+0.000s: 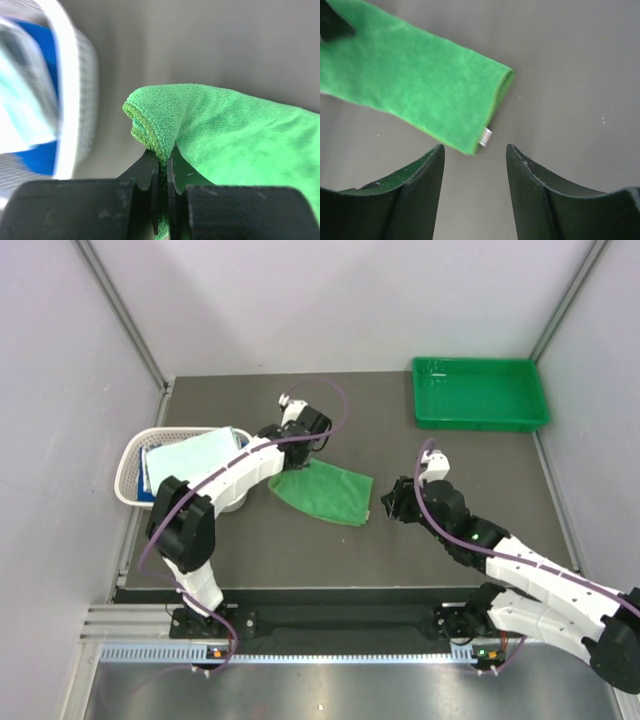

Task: Fold and stack the towels
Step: Neatly place the folded towel into the bin

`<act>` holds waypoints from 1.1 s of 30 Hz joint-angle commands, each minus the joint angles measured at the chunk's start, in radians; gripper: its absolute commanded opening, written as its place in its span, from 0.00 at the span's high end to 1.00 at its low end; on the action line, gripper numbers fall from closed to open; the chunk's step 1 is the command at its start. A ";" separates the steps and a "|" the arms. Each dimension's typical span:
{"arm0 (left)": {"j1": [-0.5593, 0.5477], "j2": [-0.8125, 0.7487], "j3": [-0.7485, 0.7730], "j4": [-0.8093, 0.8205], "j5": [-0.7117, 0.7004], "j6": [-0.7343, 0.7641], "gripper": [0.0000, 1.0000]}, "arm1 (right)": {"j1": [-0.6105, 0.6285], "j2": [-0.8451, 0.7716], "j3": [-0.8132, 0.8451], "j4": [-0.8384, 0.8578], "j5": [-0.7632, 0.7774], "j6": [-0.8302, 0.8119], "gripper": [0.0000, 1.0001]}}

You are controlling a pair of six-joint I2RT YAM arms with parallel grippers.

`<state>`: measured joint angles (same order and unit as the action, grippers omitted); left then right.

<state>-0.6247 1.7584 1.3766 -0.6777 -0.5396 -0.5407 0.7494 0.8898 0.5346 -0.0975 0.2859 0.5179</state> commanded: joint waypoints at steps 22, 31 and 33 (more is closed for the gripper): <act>0.054 -0.099 0.593 -0.398 -0.373 0.268 1.00 | -0.016 0.175 0.265 0.018 -0.085 -0.107 0.50; 0.083 -0.074 0.717 -0.436 -0.362 0.318 1.00 | -0.022 0.205 0.311 0.028 -0.099 -0.108 0.51; 0.097 -0.082 0.734 -0.442 -0.359 0.327 1.00 | -0.024 0.212 0.317 0.030 -0.100 -0.108 0.51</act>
<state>-0.5465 1.7142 2.0571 -1.0901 -0.8806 -0.2523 0.7410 1.0931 0.7940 -0.0971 0.1982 0.4255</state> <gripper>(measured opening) 0.057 0.490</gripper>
